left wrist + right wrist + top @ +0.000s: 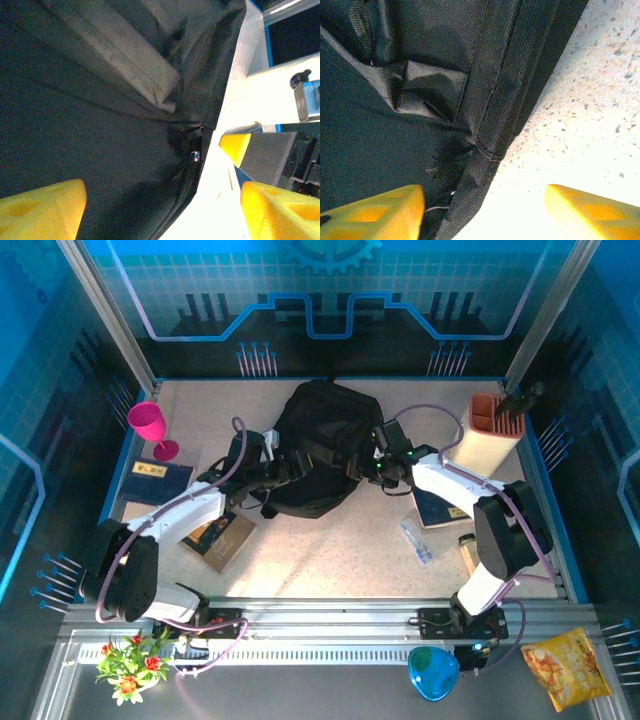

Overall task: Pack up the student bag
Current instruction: Unzip the student bag at the top-center of the table.

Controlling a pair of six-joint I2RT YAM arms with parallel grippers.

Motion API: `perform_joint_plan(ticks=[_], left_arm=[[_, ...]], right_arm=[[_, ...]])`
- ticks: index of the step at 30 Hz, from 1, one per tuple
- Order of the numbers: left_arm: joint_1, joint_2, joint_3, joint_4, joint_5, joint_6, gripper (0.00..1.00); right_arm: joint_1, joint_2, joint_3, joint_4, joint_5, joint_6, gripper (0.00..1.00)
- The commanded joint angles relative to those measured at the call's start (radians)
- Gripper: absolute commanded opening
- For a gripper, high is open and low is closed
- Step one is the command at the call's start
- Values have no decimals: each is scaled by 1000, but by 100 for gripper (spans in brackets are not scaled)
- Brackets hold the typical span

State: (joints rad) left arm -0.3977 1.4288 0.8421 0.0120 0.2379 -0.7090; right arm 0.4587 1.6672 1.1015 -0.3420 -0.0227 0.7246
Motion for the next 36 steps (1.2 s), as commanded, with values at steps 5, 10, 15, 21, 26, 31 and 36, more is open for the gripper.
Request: perform_joint_plan(ticks=[5, 10, 15, 21, 26, 31, 36], left_arm=[[-76, 155, 90, 9, 74, -148, 64], [-97, 252, 159, -37, 107, -167, 52], [-114, 325, 227, -96, 123, -144, 45], [-126, 394, 277, -158, 123, -122, 44], [-141, 445, 327, -223, 114, -107, 45], [-158, 482, 343, -231, 113, -118, 47], [-160, 519, 333, -150, 153, -185, 44]], right_arm=[[-21, 22, -89, 100, -58, 57, 51], [-35, 55, -112, 125, -83, 63, 41], [-49, 68, -169, 184, -107, 84, 31], [-67, 81, -216, 277, -174, 115, 24], [-75, 82, -266, 379, -248, 127, 26], [-78, 61, -290, 487, -311, 130, 29], [-80, 71, -283, 487, -324, 128, 26]])
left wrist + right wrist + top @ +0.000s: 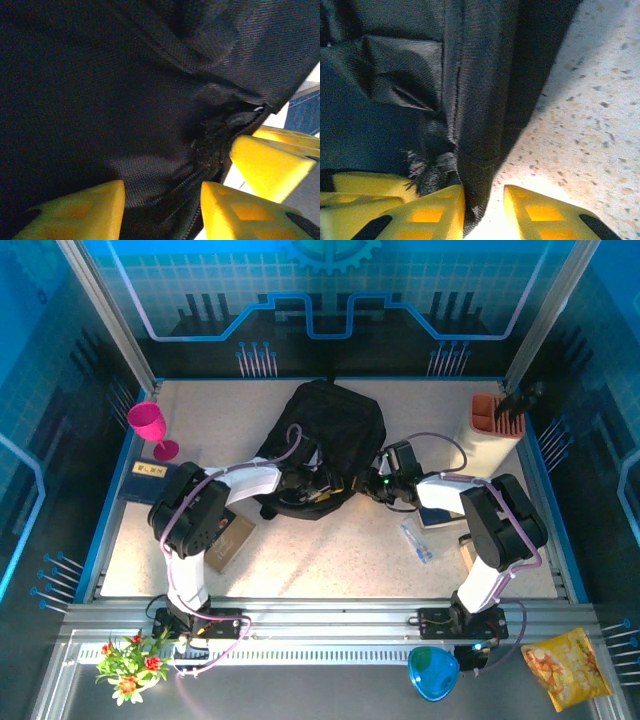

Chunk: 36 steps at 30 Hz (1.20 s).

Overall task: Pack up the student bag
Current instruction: Unzip the student bag at the top-center of the table.

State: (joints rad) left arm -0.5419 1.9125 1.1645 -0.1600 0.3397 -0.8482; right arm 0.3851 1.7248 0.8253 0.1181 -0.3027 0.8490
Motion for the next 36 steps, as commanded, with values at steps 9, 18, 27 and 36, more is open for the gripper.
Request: perform_joint_plan(ticks=[9, 18, 27, 36], left_arm=[[-16, 80, 9, 212, 111, -169, 41], [-16, 66, -11, 247, 126, -160, 30], [-14, 2, -38, 162, 109, 10, 29], [-12, -24, 14, -19, 34, 418, 36]], right_arm=[[-7, 34, -27, 67, -62, 35, 24], [-9, 28, -44, 79, -58, 47, 17], [-17, 20, -58, 99, -67, 58, 16], [-19, 25, -58, 100, -72, 48, 16]])
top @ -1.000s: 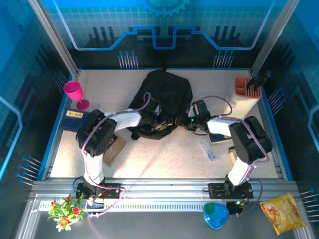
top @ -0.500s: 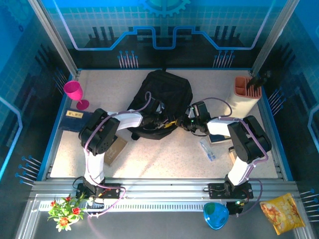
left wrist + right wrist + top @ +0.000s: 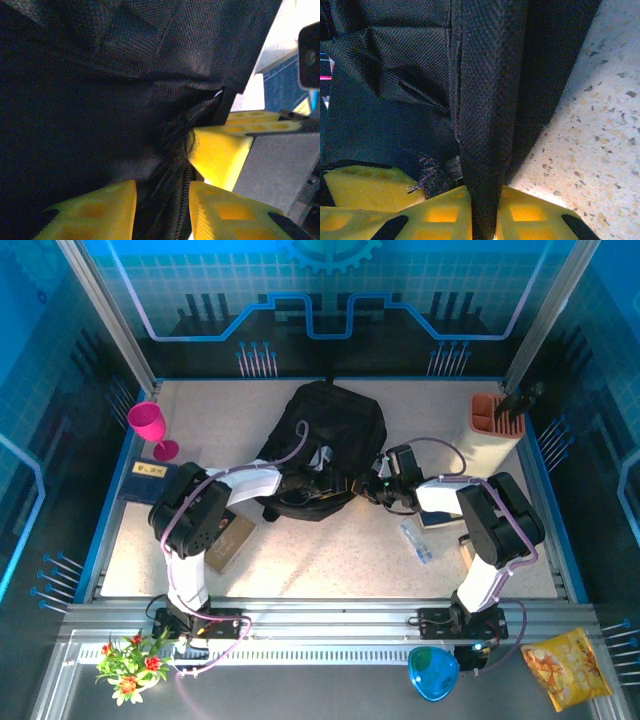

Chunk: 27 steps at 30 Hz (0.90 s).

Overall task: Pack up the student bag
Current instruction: Unzip the student bag at the top-center of the table.

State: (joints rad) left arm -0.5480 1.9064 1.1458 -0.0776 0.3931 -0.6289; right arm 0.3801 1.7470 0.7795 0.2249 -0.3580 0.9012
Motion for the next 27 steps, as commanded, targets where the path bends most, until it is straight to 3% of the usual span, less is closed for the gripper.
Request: perform_joint_plan(ticks=[1, 9, 16, 22, 24, 27], left_arm=[[-7, -10, 40, -111, -6, 223, 37], [-11, 61, 122, -181, 58, 373, 44], [-25, 120, 164, -238, -5, 440, 40], [-31, 130, 180, -246, -36, 462, 23], [-31, 118, 181, -248, -45, 469, 14], [-31, 89, 173, -242, -49, 471, 8]], right_arm=[[-14, 4, -11, -5, -19, -2, 16], [-14, 19, -6, 7, -30, 8, 16], [-14, 22, -3, 21, -39, 18, 16], [-27, 11, 9, 30, -54, 34, 19], [-36, -8, 12, 15, -44, 26, 24], [-45, -21, 36, -46, -7, -9, 33]])
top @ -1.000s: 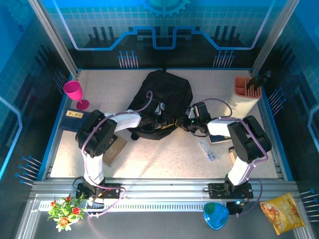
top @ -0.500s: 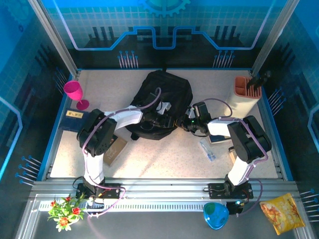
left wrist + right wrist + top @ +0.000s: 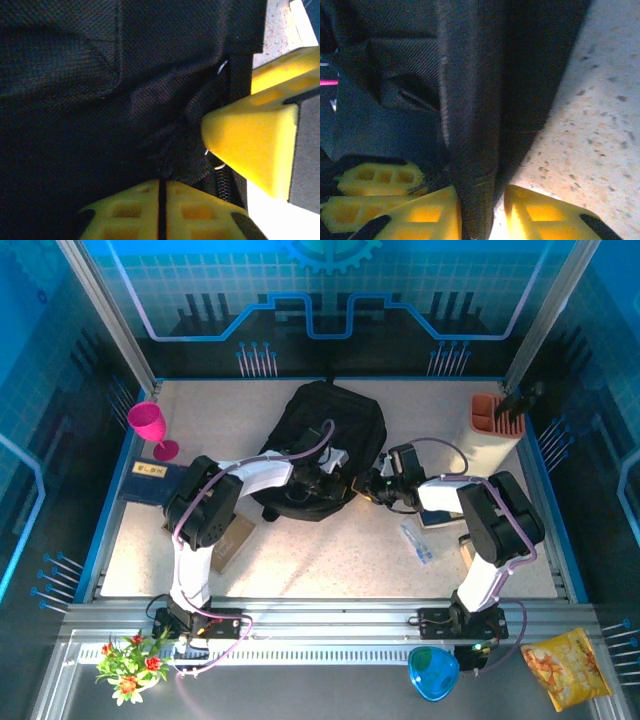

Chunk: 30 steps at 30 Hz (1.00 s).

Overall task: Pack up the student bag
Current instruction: Unzip the student bag at the top-center of the table.

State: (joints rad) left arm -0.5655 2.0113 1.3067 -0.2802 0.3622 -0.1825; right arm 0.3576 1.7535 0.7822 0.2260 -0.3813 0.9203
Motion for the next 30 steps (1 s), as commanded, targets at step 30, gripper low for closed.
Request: perform_joint_plan(ticks=[30], left_arm=[[-13, -217, -51, -110, -36, -57, 0]], right_arm=[[-39, 103, 213, -134, 51, -46, 11]])
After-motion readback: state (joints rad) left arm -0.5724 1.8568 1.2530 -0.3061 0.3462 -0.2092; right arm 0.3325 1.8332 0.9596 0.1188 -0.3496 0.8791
